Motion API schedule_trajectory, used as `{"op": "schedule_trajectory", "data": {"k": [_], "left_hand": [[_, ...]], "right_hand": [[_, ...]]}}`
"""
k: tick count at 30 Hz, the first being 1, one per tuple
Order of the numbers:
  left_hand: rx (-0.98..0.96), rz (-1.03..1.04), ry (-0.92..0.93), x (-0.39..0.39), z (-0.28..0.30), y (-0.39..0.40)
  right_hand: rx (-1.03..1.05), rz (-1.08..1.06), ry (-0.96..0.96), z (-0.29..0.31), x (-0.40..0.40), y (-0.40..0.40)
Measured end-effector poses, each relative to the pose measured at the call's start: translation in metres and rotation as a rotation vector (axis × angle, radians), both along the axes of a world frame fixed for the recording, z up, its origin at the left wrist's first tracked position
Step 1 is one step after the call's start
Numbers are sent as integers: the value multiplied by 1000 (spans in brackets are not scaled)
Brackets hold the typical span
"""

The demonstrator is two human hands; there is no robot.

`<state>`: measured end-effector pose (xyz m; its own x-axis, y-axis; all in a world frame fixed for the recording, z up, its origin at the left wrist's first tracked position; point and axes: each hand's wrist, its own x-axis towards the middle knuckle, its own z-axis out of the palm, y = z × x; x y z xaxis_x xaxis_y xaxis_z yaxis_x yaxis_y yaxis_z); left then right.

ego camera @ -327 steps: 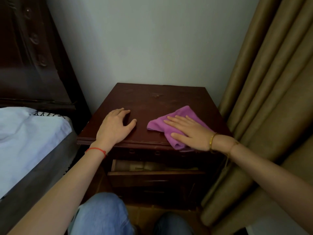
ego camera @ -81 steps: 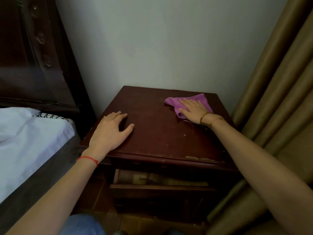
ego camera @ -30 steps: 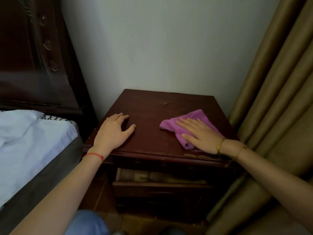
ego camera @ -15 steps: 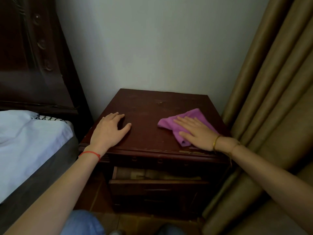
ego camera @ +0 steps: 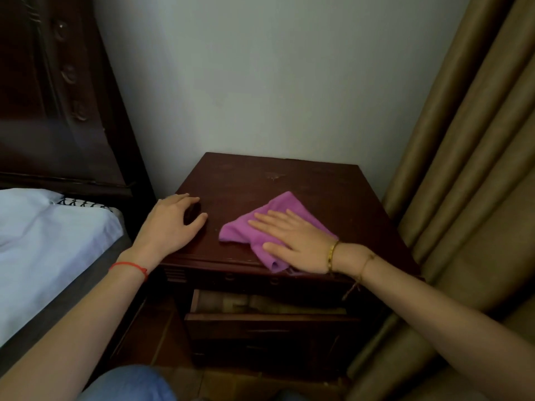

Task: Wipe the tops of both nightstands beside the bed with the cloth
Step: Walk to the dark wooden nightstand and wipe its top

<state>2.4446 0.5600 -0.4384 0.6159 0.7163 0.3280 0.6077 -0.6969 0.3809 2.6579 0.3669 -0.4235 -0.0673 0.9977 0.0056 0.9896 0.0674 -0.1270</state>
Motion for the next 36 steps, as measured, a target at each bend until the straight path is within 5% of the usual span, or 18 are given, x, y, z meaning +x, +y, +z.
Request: {"op": "schedule_trajectory", "data": {"k": [3, 8, 16, 23, 30, 36], "left_hand": [[-16, 24, -15, -9, -2, 4], [-55, 35, -46, -11, -5, 1], [-55, 44, -81, -11, -7, 0], [-55, 69, -73, -9, -6, -3], [-45, 69, -64, -9, -7, -2], [-47, 71, -65, -9, -8, -4]], "right_hand": [[-21, 52, 35, 4, 0, 10], [-49, -161, -32, 7, 36, 61], [-11, 128, 30, 1, -4, 43], [-65, -269, -93, 6, 70, 120], [15, 32, -23, 1, 38, 95], [-24, -272, -69, 9, 99, 162]]}}
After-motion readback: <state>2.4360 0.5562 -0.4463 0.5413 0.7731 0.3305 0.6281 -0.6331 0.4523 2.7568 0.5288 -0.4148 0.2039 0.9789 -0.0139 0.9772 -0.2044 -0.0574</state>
